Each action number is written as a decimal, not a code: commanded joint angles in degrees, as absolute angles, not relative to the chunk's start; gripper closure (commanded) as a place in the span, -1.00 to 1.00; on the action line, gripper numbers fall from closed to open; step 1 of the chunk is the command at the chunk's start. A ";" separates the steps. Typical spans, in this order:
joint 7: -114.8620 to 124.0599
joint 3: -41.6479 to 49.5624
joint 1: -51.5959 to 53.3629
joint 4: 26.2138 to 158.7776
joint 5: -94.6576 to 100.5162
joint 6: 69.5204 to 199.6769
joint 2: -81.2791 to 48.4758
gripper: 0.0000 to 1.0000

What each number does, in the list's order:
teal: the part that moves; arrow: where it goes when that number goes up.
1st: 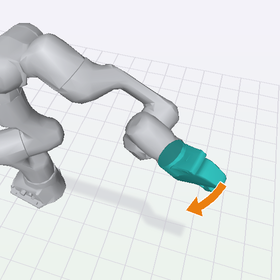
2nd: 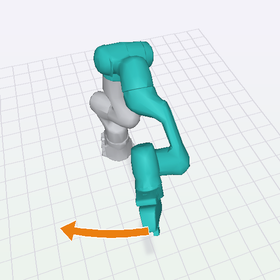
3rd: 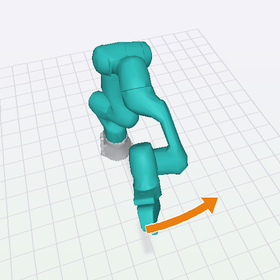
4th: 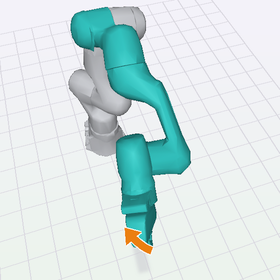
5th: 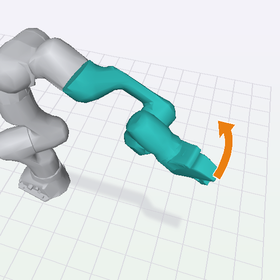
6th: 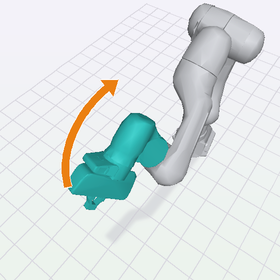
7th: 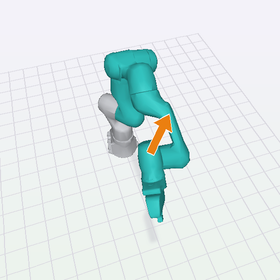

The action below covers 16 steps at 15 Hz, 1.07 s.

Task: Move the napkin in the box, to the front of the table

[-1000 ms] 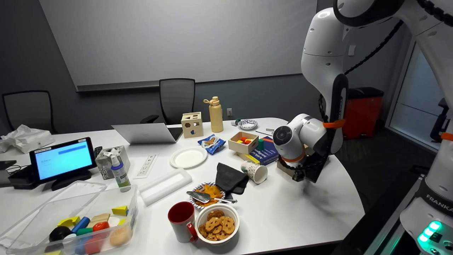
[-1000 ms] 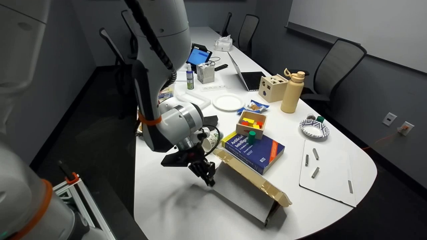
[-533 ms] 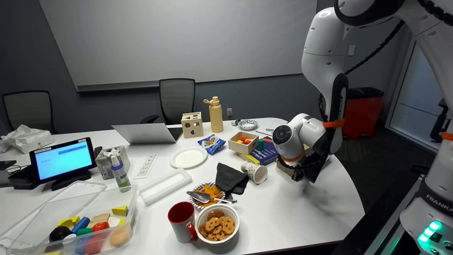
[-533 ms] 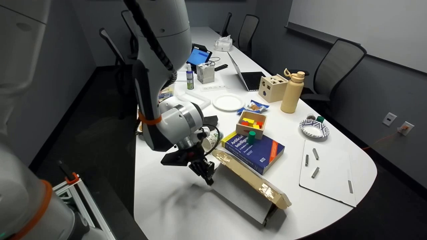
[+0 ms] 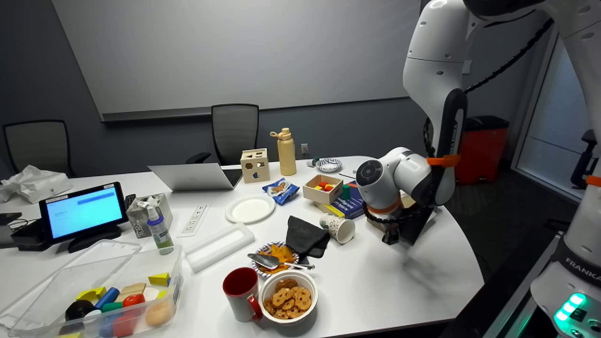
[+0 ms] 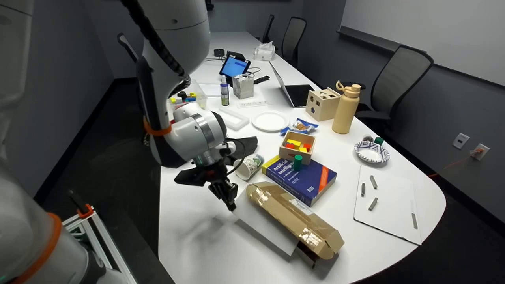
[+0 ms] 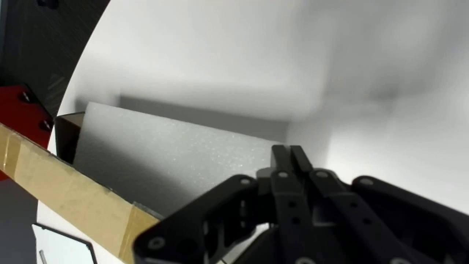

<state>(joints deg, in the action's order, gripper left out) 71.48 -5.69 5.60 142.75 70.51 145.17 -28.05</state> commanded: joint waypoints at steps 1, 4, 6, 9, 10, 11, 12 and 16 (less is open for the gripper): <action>67.16 -8.72 6.82 150.23 63.79 145.46 -20.84 0.97; 64.49 -11.98 9.06 154.77 57.78 146.37 -17.67 0.97; 63.26 -14.06 11.17 156.97 54.32 146.82 -16.20 0.97; 62.16 -16.24 14.83 157.98 50.69 148.63 -15.93 0.97; 63.32 -16.28 16.54 157.43 51.16 149.63 -16.43 0.97; 64.26 -15.99 18.09 156.37 52.41 150.58 -17.22 0.97; 64.79 -15.59 19.29 155.44 52.94 151.11 -17.65 0.97; 63.81 -16.38 18.59 152.83 53.09 153.69 -19.71 0.37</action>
